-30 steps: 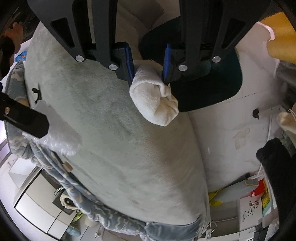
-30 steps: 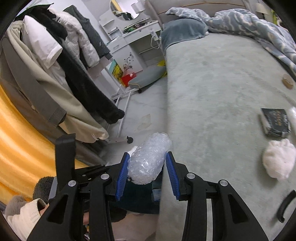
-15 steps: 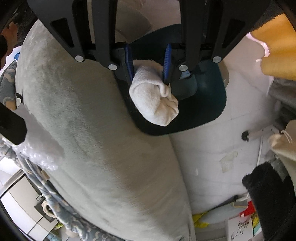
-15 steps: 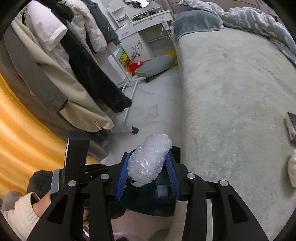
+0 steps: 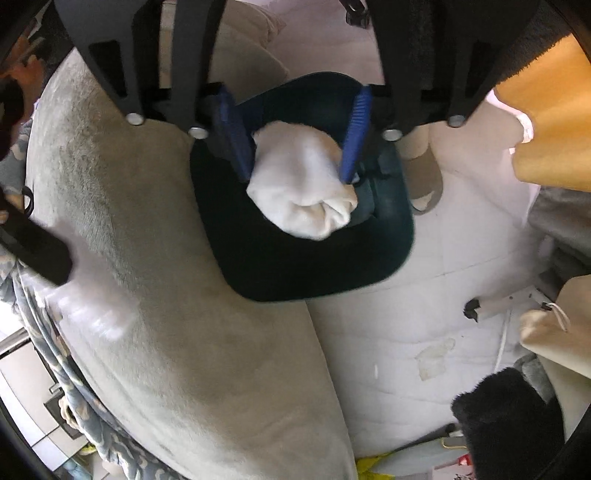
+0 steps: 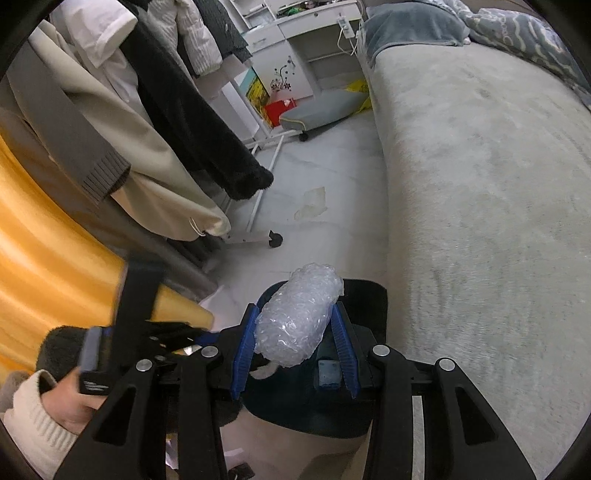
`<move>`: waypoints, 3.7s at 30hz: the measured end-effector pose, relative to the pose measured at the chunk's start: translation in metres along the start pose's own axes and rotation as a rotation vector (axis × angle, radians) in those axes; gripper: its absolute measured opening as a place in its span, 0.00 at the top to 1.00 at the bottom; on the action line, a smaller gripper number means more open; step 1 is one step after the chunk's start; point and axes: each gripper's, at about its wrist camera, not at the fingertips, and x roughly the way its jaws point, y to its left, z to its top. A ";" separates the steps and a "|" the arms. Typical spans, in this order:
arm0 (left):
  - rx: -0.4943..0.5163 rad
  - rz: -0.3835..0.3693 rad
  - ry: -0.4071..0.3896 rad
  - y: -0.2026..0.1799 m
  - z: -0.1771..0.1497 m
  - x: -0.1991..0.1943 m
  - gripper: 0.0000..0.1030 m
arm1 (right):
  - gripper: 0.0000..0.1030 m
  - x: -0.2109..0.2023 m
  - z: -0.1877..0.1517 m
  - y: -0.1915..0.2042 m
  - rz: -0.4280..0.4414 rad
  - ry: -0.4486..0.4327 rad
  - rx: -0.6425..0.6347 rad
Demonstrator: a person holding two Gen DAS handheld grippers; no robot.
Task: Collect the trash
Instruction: 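Open the left gripper over the bin while the right gripper releases the bubble wrap, then move both grippers back over the bed toward the white tissue ball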
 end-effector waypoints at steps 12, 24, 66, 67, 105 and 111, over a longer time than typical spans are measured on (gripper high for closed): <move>0.022 0.042 -0.210 0.005 0.004 -0.060 0.31 | 0.60 0.048 -0.015 -0.010 -0.035 0.096 -0.010; 0.070 0.063 -0.451 -0.016 -0.006 -0.115 0.34 | 0.60 0.087 -0.037 0.001 -0.059 0.179 -0.109; 0.206 -0.048 -0.756 -0.125 -0.045 -0.197 0.28 | 0.16 -0.081 -0.053 -0.014 -0.130 -0.166 -0.263; 0.221 -0.048 -0.748 -0.132 -0.044 -0.194 0.28 | 0.16 -0.090 -0.055 -0.020 -0.139 -0.180 -0.255; 0.436 -0.256 -0.523 -0.256 0.013 -0.052 0.19 | 0.16 -0.208 -0.131 -0.164 -0.303 -0.290 -0.027; 0.455 -0.294 -0.477 -0.274 0.027 -0.027 0.19 | 0.16 -0.203 -0.134 -0.176 -0.308 -0.270 -0.027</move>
